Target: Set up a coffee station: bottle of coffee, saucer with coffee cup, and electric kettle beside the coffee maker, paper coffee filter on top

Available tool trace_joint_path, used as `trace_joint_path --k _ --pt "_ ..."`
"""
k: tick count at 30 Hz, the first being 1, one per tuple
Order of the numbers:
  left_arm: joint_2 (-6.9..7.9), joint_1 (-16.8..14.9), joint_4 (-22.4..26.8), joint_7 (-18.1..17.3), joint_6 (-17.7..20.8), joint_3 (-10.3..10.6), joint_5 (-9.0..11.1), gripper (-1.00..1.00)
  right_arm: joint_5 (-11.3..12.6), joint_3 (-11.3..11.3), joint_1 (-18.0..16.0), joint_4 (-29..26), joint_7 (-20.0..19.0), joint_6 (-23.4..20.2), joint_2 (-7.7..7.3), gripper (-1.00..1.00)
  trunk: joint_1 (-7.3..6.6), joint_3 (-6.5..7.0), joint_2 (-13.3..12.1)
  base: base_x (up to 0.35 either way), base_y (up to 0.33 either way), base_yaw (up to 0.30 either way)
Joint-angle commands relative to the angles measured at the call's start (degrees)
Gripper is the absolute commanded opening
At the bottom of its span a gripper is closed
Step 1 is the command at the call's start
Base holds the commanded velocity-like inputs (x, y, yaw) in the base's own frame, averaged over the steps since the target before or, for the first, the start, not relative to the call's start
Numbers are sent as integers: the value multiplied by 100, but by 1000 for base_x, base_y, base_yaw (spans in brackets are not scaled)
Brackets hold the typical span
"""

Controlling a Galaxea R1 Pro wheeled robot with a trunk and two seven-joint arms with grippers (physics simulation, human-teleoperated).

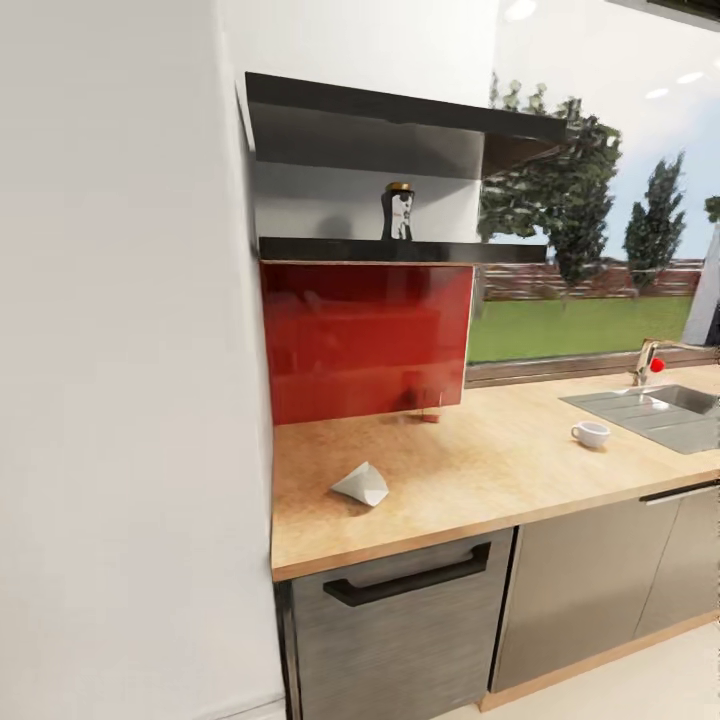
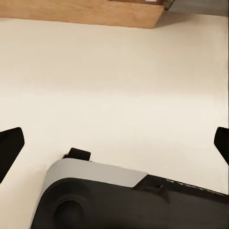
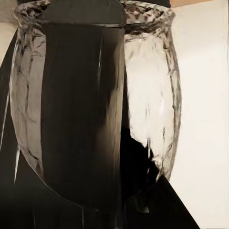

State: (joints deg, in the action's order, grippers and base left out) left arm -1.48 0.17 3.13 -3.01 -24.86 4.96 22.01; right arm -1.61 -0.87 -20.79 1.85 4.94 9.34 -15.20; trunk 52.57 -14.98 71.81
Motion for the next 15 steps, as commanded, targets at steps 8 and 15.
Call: trace_joint_path --k 8,15 --pt "-32 1 -187 10 -248 33 -106 100 309 0 -4 25 18 22 325 -100 1 -6 4 31 -333 36" --pt "-54 1 -192 -44 -249 39 -170 100 327 0 -4 26 38 40 359 -100 1 -6 4 1 -335 265"
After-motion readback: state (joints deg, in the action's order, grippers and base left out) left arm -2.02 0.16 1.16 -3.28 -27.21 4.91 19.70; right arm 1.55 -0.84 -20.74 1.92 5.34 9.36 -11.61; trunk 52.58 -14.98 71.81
